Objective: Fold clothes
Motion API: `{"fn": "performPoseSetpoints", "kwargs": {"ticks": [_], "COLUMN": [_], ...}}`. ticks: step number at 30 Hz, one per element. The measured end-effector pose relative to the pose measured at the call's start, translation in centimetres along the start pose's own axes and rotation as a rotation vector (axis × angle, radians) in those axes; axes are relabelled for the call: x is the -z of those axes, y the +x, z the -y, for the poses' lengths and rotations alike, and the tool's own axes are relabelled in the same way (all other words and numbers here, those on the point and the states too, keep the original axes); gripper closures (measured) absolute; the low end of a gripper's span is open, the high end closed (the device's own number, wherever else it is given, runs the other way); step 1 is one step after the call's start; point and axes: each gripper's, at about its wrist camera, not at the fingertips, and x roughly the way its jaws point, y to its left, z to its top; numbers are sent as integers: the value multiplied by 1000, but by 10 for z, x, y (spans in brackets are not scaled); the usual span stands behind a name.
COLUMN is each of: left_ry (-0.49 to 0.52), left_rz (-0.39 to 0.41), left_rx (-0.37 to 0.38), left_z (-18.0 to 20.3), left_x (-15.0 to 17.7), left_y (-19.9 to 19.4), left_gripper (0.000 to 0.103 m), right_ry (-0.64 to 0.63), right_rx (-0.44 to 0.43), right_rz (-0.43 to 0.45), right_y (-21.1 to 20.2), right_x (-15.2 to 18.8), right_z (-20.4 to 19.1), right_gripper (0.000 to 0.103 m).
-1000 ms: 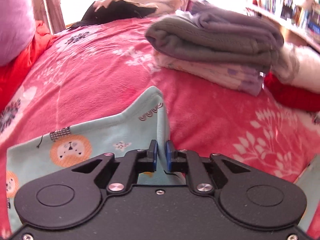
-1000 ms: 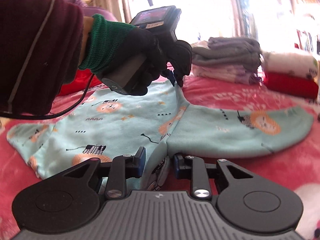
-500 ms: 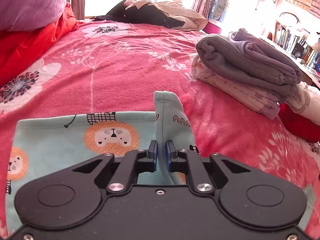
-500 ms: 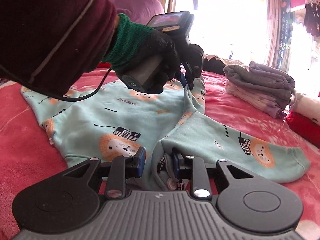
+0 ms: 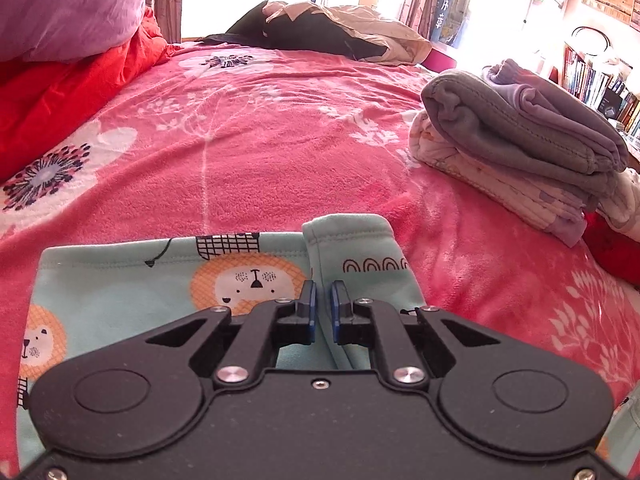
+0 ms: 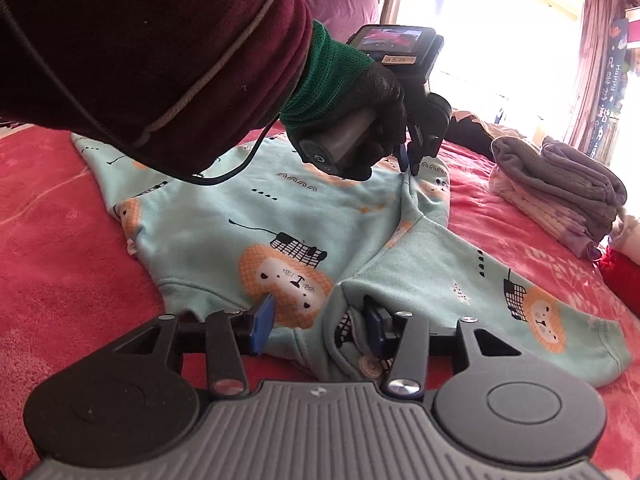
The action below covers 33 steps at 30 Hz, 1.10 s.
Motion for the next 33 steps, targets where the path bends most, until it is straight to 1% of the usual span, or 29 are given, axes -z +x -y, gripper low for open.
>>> {"fn": "performPoseSetpoints", "kwargs": {"ticks": [2,5,6,7,9,11,12,13,15,16,17,18,19,20,23,27,29,31,33], "left_ry": [9,22,26,32,42,69,83,76,27,7,-11,-31,-64,-103,-206,-317,-348,-381,-345], "left_rz": [8,16,15,13,8,-23,-28,-27,-21,-14,-8,-8,-14,-22,-29,1,41,79,61], "left_rx": [-4,-6,-16,-30,-59,-87,-95,-92,-35,-17,-10,5,29,56,86,143,147,174,162], "left_z": [1,1,0,-2,-5,-5,-3,-3,-1,1,2,2,0,-2,-11,-16,-17,-20,-15], "left_x": [-1,-1,-1,0,1,6,8,7,6,6,6,8,10,12,16,21,23,23,23], "left_y": [-2,-5,-4,-3,-1,7,8,5,-10,-17,-25,-30,-33,-34,-35,-39,-46,-52,-50], "left_gripper": [97,98,98,103,103,103,103,103,102,97,86,77,61,57,57,57,57,57,57], "right_ry": [-10,14,19,14,-9,-10,-11,-14,-22,-19,-17,-18,-20,-19,-14,-8,-5,-4,-3], "right_rx": [5,17,12,1,-9,-18,-25,-26,-23,-25,-26,-25,-25,-24,-17,-12,-11,-12,-14], "right_rz": [5,73,78,51,6,3,-3,-5,-5,-5,-5,-5,-5,-4,2,4,3,3,2], "right_y": [-1,-14,-15,-11,-3,0,2,3,3,3,3,3,3,3,-1,-3,-3,-3,-3], "right_x": [0,-4,-5,-4,-1,-1,-1,0,0,0,0,0,0,0,0,0,0,0,0], "right_z": [-2,-2,-1,-2,-5,-4,-4,-4,-6,-6,-5,-6,-6,-6,-8,-8,-7,-7,-7], "right_gripper": [50,50,50,50,49,45,41,39,38,38,38,37,37,37,37,37,37,37,37]}}
